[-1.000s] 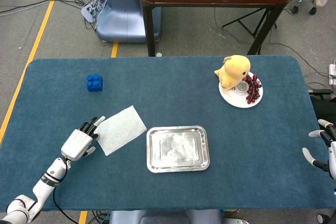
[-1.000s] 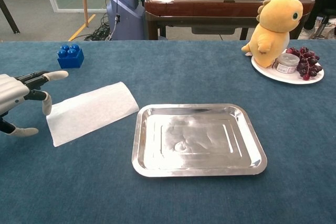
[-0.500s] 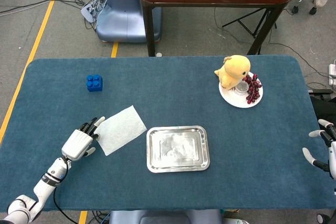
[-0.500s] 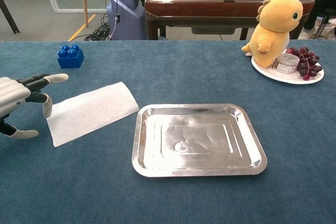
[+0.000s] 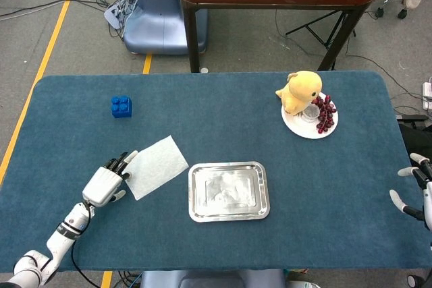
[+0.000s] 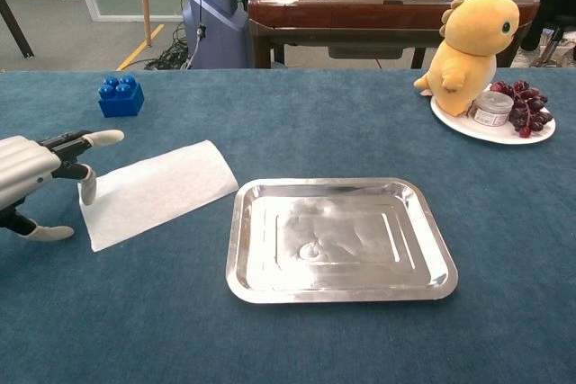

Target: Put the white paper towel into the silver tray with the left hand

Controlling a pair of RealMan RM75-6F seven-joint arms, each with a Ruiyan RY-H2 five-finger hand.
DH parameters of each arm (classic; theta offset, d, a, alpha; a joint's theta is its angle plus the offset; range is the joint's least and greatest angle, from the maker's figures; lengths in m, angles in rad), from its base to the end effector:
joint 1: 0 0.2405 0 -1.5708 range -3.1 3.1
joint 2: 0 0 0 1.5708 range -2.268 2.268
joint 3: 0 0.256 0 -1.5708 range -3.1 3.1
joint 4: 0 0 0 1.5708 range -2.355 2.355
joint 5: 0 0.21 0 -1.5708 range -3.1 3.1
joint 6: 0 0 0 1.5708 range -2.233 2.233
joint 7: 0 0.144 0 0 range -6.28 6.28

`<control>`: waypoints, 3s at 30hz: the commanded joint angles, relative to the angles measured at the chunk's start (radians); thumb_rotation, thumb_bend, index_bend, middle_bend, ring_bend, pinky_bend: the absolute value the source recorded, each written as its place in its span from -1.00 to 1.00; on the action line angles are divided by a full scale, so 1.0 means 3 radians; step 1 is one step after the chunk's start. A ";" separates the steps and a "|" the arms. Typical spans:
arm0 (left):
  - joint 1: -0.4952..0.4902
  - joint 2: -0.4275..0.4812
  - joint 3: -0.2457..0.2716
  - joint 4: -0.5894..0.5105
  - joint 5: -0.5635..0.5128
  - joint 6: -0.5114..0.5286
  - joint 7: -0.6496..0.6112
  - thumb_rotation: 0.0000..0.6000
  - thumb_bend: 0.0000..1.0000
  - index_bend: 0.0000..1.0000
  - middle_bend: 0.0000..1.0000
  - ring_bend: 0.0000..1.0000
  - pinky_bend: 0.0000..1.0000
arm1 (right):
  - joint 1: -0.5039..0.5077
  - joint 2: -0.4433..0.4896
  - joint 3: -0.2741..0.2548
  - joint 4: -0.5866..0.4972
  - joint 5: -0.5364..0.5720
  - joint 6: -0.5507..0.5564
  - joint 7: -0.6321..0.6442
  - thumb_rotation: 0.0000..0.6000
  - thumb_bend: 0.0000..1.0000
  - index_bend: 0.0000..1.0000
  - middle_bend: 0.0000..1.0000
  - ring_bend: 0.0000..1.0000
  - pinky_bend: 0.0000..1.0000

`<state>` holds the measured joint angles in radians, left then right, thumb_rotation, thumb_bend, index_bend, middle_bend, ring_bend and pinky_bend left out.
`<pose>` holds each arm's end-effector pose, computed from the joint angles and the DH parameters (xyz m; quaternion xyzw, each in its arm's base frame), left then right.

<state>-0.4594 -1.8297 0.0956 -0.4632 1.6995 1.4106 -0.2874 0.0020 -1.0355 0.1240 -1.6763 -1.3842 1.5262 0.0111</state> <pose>-0.3076 0.2959 -0.0052 -0.7733 -0.2167 -0.3928 0.4480 -0.3245 -0.1679 0.2019 0.5214 -0.3967 0.3793 0.6534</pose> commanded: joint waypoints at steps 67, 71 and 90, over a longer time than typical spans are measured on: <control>-0.0031 0.0105 -0.0055 -0.0392 -0.0101 -0.0016 -0.0376 1.00 -0.08 0.18 -0.98 -1.00 -0.55 | -0.0012 0.0023 0.0015 -0.0002 0.0019 0.0011 0.0047 1.00 -0.49 -0.18 -0.58 -0.76 -0.87; -0.0049 0.0183 -0.0102 -0.0554 -0.0127 0.0019 -0.0447 1.00 -0.08 0.23 -0.98 -1.00 -0.55 | -0.0011 0.0023 0.0015 -0.0001 0.0021 0.0008 0.0047 1.00 -0.49 -0.18 -0.58 -0.76 -0.87; -0.0075 0.0527 -0.0326 -0.1446 -0.0328 -0.0059 -0.0446 1.00 0.15 0.36 -0.94 -1.00 -0.55 | -0.0015 0.0027 0.0016 -0.0003 0.0016 0.0015 0.0056 1.00 -0.49 -0.18 -0.58 -0.76 -0.87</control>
<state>-0.4818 -1.6775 0.0035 -0.8887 1.6064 1.3960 -0.4270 -0.0025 -1.0273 0.1289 -1.6772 -1.3794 1.5310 0.0282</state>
